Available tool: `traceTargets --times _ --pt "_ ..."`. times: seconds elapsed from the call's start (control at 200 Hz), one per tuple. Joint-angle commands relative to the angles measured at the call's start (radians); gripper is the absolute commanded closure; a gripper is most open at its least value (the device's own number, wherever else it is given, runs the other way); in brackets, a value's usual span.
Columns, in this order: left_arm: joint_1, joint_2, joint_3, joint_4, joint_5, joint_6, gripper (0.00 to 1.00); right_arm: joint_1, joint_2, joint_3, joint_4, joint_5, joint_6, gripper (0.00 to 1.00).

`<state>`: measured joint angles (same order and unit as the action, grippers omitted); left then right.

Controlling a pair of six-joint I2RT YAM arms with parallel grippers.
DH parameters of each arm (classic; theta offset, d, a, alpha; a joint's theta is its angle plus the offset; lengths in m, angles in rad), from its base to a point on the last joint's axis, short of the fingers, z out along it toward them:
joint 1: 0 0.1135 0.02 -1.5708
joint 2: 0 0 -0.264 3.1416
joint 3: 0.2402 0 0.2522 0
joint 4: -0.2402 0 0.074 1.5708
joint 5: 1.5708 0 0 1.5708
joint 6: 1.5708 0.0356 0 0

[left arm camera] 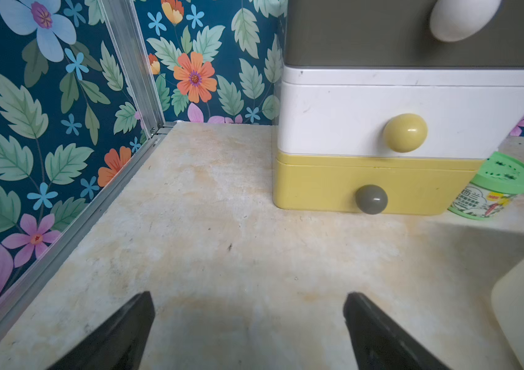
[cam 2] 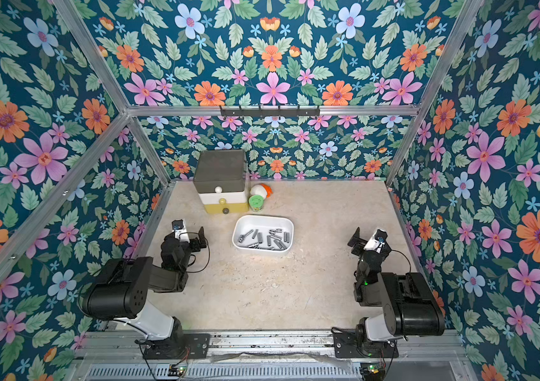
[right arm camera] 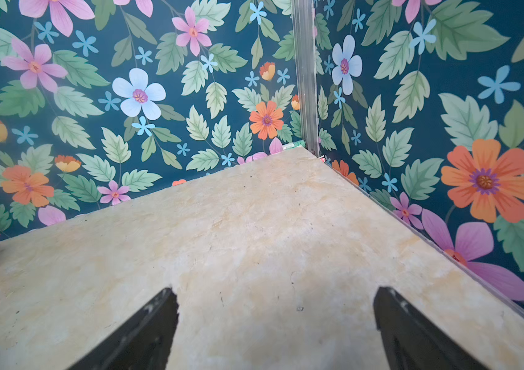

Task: Take out the socket from the storage box
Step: Pick up the socket head from the storage box.

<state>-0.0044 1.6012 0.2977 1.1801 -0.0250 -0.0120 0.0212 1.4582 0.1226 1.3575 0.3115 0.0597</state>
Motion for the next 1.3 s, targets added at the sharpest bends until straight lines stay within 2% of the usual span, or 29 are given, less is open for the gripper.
traceTargets --times 0.0,0.525,0.57,0.6,0.665,0.76,0.795,0.83,0.955,1.075,1.16,1.245,1.295 --pt "0.001 -0.003 0.000 0.012 -0.001 0.007 0.01 0.000 -0.004 -0.001 0.015 -0.012 0.002 0.01" --pt "0.001 -0.002 -0.001 0.012 -0.001 0.009 0.01 0.000 -0.004 -0.001 0.015 -0.011 0.002 0.01" --pt "-0.001 -0.006 -0.007 0.018 -0.021 0.010 0.01 0.000 -0.004 0.000 0.016 -0.011 0.002 0.01" --pt "-0.012 -0.014 -0.014 0.035 -0.085 0.001 0.01 0.000 -0.003 0.000 0.016 -0.011 0.002 0.01" --pt "-0.039 -0.074 -0.038 0.034 -0.223 -0.015 0.01 0.000 -0.004 0.000 0.012 -0.014 0.005 0.01" --pt "-0.061 -0.208 -0.092 0.016 -0.205 0.016 0.01 0.000 -0.005 -0.002 0.016 -0.009 0.002 0.01" --pt "-0.076 -0.264 -0.104 -0.001 -0.204 0.030 0.01 0.009 -0.015 -0.004 0.026 0.030 0.001 0.01" --pt "-0.081 -0.326 -0.101 -0.056 -0.193 0.003 0.01 0.028 -0.052 -0.003 -0.009 0.091 0.002 0.01" --pt "-0.082 -0.524 -0.010 -0.354 -0.233 -0.286 0.01 0.134 -0.282 0.051 -0.269 0.142 -0.082 0.01" --pt "-0.077 -0.574 0.087 -0.648 -0.325 -0.674 0.01 0.143 -0.495 0.129 -0.544 0.006 0.113 0.01" --pt "-0.065 -0.569 0.165 -0.735 -0.096 -0.666 0.01 0.142 -0.582 0.201 -0.696 -0.162 0.162 0.01" --pt "-0.069 -0.528 0.343 -0.996 0.099 -0.623 0.08 0.145 -0.603 0.292 -0.800 -0.355 0.221 0.01" --pt "-0.076 -0.490 0.444 -1.165 0.156 -0.599 0.09 0.163 -0.574 0.367 -0.885 -0.434 0.251 0.03"
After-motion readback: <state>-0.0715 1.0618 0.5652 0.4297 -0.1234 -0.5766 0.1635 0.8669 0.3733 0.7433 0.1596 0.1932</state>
